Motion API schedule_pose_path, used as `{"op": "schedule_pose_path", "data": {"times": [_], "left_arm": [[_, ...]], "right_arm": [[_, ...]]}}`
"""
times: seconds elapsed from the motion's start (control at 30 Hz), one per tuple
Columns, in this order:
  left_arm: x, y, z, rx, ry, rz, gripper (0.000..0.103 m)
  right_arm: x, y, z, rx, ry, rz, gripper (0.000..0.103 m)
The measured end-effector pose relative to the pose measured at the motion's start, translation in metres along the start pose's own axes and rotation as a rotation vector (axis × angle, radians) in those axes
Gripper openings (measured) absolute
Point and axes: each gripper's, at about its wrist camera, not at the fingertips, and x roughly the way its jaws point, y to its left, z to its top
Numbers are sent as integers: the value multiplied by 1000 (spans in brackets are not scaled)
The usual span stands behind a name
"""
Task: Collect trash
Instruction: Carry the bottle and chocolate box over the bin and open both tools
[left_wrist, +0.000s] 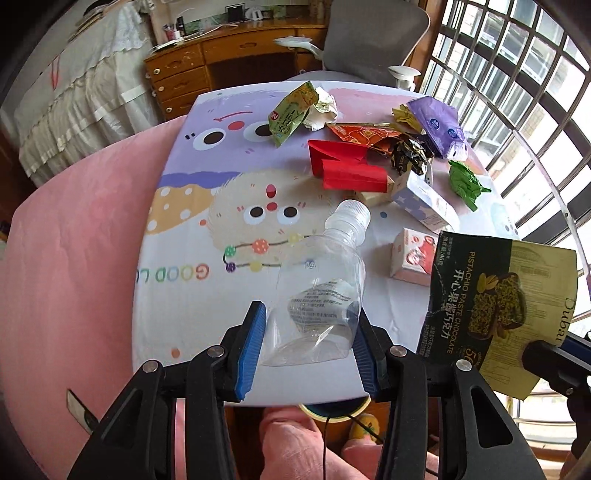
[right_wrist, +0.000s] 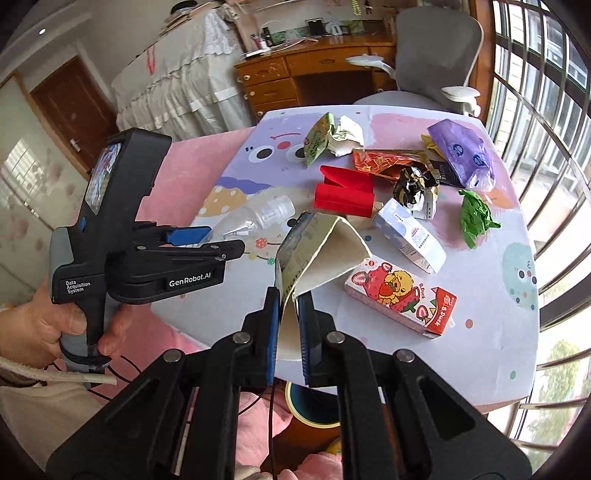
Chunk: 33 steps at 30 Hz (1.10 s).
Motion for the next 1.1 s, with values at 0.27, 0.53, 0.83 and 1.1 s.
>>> {"op": "schedule_pose_path", "data": {"times": [0.27, 0.53, 0.83, 1.1], "left_arm": [[-34, -27, -97, -67, 38, 36, 45], [-52, -6, -141, -92, 51, 37, 45], [-37, 13, -181, 7, 77, 2, 45], [46, 14, -236, -1, 216, -51, 45]], "right_arm": [[-31, -25, -74, -68, 57, 109, 7], [-46, -18, -111, -54, 80, 159, 7], [-27, 17, -135, -39, 143, 112, 7], [44, 30, -201, -15, 322, 21, 7]]}}
